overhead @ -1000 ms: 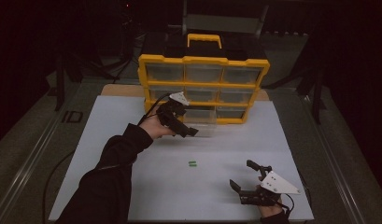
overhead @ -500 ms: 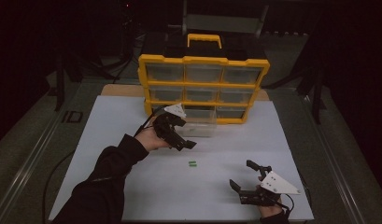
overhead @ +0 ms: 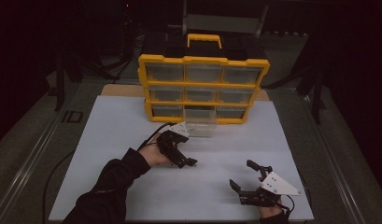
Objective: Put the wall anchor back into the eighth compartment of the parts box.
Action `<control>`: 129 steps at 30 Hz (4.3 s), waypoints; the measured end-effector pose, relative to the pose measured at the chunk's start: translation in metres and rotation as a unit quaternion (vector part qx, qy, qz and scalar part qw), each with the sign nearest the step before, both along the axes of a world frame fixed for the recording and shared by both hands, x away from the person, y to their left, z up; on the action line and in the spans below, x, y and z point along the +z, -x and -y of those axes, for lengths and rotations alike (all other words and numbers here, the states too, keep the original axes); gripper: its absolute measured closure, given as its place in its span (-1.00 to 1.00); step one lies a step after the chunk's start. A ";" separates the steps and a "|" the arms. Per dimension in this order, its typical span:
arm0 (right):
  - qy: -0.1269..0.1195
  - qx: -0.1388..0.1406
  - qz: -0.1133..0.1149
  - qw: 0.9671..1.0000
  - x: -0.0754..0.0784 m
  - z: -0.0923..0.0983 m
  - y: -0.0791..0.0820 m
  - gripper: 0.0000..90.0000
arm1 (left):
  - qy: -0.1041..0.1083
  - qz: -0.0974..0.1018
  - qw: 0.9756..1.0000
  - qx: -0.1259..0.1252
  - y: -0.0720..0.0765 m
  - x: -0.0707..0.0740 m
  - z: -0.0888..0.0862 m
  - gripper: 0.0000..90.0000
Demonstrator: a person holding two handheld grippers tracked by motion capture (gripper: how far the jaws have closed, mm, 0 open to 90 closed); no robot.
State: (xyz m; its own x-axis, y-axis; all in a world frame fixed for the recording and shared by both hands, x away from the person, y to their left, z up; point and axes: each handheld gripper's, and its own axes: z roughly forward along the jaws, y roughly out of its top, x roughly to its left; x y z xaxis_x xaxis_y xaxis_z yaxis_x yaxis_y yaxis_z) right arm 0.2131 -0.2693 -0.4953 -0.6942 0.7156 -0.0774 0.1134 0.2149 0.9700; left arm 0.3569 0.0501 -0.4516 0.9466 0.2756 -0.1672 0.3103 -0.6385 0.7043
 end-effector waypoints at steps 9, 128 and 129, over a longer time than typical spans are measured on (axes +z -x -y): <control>0.016 0.004 -0.011 1.000 -0.002 -0.003 -0.001 -0.79 | 0.014 0.002 1.000 0.016 0.005 -0.026 0.000 -0.96; -0.017 0.000 -0.008 1.000 0.001 0.003 0.001 -0.82 | 0.005 0.090 0.996 -0.006 -0.075 0.093 0.005 0.87; -0.018 0.002 -0.008 1.000 0.001 0.003 0.001 -0.82 | 0.008 0.087 0.996 -0.003 -0.077 0.093 0.005 0.87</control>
State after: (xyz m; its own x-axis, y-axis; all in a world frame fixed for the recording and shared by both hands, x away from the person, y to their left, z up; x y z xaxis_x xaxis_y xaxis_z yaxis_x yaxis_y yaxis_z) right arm 0.2125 -0.2724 -0.4943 -0.6980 0.7149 -0.0410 0.1282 0.1811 0.9751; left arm 0.4338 0.0446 -0.3586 0.9634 0.2680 -0.0044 0.1783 -0.6285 0.7571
